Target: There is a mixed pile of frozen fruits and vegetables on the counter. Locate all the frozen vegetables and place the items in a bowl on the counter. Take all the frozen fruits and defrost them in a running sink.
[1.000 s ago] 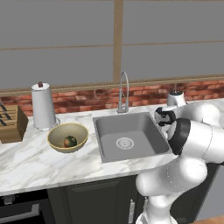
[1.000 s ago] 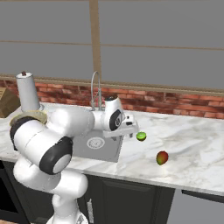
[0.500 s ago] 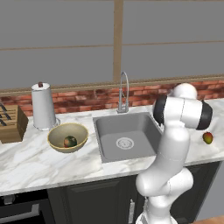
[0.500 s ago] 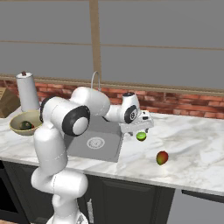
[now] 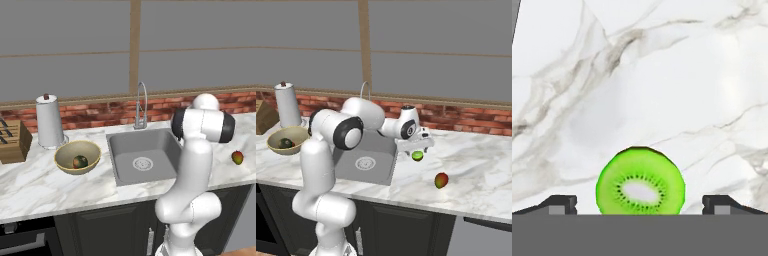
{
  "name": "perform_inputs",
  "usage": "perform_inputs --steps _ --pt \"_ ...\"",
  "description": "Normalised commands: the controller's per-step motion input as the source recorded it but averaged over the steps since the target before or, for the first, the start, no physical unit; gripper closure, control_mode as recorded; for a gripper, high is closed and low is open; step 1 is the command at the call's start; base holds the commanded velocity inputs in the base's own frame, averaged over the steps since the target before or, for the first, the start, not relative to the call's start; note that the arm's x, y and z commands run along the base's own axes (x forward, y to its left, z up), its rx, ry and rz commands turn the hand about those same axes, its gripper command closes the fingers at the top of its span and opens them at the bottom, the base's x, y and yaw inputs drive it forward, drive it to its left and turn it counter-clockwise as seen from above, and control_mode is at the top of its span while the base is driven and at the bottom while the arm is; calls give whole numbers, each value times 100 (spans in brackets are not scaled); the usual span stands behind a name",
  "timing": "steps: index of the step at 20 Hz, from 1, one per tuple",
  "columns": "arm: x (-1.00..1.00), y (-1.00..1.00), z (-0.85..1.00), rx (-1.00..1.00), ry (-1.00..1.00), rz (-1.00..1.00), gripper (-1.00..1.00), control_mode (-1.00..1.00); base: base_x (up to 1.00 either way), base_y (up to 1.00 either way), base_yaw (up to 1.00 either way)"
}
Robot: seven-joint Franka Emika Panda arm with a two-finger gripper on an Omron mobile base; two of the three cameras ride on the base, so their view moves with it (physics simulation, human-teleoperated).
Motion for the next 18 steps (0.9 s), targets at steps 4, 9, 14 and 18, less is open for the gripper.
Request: perform_inputs --steps 4,9,14,18 --pt "21 -3 -24 0 3 0 -100 -100 0 0 0" --pt "1 -20 -4 0 0 0 -100 -100 0 0 0" --pt "0 0 -31 2 9 0 -100 -100 0 0 0" --pt "0 0 -37 6 12 0 -100 -100 0 0 0"
